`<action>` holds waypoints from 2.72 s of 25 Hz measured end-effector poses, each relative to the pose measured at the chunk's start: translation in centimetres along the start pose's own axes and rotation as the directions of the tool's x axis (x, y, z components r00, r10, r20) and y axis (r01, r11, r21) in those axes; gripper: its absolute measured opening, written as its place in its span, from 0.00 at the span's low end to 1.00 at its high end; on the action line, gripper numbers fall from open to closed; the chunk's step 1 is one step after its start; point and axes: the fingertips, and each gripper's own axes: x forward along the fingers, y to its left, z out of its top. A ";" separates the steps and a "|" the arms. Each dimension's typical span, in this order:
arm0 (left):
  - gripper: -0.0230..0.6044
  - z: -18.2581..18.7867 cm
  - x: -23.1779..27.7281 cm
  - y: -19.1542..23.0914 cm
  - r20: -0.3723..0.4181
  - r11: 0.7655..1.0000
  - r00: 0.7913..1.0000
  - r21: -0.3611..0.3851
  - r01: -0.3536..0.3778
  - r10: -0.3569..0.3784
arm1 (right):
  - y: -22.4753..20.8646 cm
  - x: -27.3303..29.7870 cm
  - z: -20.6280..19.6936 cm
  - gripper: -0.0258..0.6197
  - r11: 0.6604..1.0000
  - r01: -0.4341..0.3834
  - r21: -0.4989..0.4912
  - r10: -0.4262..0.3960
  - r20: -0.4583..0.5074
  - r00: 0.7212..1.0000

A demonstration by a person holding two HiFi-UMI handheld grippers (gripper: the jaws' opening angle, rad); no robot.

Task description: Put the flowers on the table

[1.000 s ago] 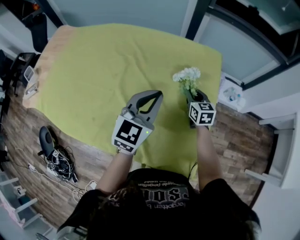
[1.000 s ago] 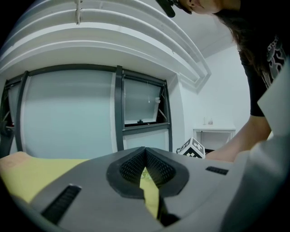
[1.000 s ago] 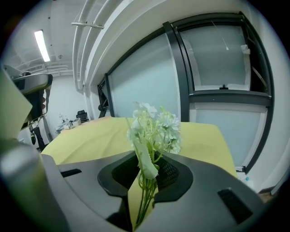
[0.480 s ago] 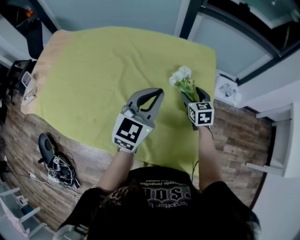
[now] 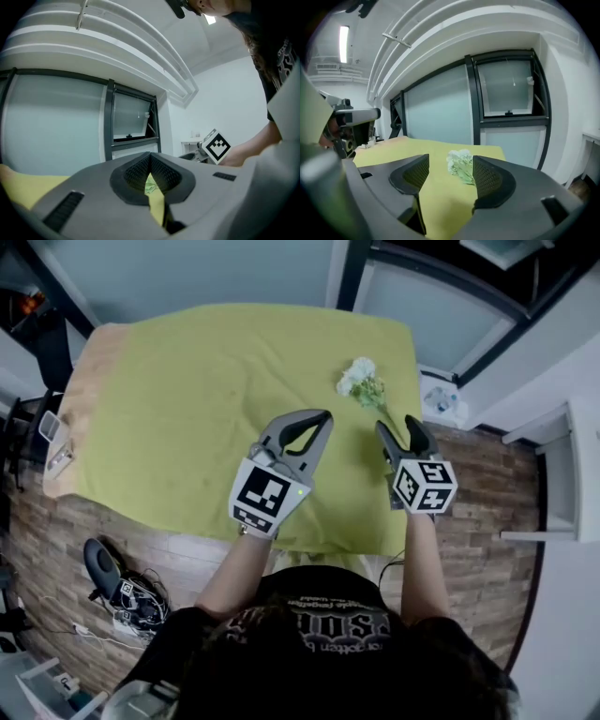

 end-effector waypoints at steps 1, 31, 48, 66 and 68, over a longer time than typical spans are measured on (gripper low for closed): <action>0.04 0.1 -0.6 -0.2 0.005 1.000 1.000 0.000 0.012 -0.012 | 0.7 -1.1 0.5 0.51 1.000 0.012 -0.004 -0.012 0.019 1.000; 0.04 1.8 -11.2 -7.1 0.062 0.998 0.996 -0.013 0.069 -0.068 | 11.9 -19.3 5.4 0.09 0.982 0.155 -0.108 -0.122 0.268 0.956; 0.04 3.0 -16.2 -16.2 0.094 0.999 0.994 -0.013 0.050 -0.049 | 14.6 -29.6 3.8 0.09 0.983 0.142 -0.115 -0.099 0.320 0.942; 0.04 4.7 -19.3 -19.9 0.112 0.999 0.993 0.019 0.038 -0.040 | 15.9 -34.0 4.3 0.09 0.987 0.125 -0.102 -0.079 0.372 0.925; 0.04 4.9 -19.3 -20.1 0.114 0.999 0.992 0.021 0.043 -0.045 | 15.8 -34.1 4.3 0.09 0.987 0.125 -0.097 -0.081 0.372 0.925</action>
